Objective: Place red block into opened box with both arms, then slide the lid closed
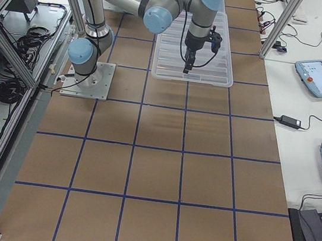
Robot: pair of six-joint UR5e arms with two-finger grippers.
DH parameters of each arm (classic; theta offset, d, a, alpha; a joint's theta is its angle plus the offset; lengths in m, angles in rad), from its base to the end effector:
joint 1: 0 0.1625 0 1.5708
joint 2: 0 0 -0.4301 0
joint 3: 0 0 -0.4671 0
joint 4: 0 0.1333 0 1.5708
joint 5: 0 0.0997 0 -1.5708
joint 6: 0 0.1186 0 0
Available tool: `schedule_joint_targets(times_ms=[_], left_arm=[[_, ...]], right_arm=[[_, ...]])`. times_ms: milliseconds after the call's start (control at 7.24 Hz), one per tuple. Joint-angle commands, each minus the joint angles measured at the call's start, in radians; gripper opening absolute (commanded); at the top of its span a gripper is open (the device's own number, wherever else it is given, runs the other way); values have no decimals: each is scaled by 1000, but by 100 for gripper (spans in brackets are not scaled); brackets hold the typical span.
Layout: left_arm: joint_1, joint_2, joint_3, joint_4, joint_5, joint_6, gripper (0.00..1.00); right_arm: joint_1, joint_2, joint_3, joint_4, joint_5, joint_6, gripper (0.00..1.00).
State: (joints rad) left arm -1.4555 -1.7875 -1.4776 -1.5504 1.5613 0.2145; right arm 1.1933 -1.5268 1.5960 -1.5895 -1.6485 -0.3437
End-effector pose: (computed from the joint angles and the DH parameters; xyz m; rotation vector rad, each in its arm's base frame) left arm -0.0596 -0.6542 0.3968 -0.1535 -3.1076 -0.1560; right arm -0.0979 -0.5835 0.4368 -0.0491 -3.0842 -0.1152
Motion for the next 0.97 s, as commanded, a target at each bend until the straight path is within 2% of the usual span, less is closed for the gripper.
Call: schedule_joint_targets(times_ms=[0, 276, 415, 829], left_arm=[[-88, -36, -79, 152, 0, -113, 7], [-89, -88, -244, 457, 3, -104, 7], [-89, -92, -297, 501, 0, -107, 7], [-91, -115, -320, 487, -9, -159, 7]], right_arm=[[-3, 1, 2, -7, 1, -3, 100], [-4, 2, -8, -14, -1, -3, 100], [-4, 2, -7, -17, -2, -3, 100], [-4, 1, -8, -18, -5, -6, 100]])
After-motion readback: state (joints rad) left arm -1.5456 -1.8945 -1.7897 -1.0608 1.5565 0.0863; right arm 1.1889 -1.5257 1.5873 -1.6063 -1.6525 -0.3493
